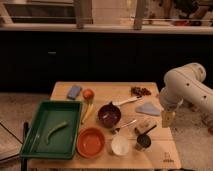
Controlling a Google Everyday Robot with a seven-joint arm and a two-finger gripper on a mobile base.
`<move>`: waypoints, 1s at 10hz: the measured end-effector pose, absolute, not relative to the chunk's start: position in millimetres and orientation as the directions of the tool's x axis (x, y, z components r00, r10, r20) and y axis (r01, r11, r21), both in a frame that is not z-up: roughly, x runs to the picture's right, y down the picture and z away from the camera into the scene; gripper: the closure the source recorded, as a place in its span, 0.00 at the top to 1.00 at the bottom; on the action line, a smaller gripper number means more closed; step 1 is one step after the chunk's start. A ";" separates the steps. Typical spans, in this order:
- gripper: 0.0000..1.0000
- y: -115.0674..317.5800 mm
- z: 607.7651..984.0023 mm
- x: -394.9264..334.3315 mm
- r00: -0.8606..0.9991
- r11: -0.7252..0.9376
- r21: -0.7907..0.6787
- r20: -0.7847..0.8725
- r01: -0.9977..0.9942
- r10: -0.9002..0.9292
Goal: Wipe red bowl with brush
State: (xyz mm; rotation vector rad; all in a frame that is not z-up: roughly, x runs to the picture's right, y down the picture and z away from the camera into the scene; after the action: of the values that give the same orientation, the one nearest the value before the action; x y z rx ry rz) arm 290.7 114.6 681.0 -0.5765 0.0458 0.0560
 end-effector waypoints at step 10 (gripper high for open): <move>0.80 113.2 699.1 240.8 1.000 0.842 -0.539 -0.007 0.010 -0.017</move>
State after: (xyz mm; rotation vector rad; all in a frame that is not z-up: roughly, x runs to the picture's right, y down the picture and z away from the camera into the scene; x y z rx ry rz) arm 240.8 113.2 699.1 -0.5688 0.0114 -0.0141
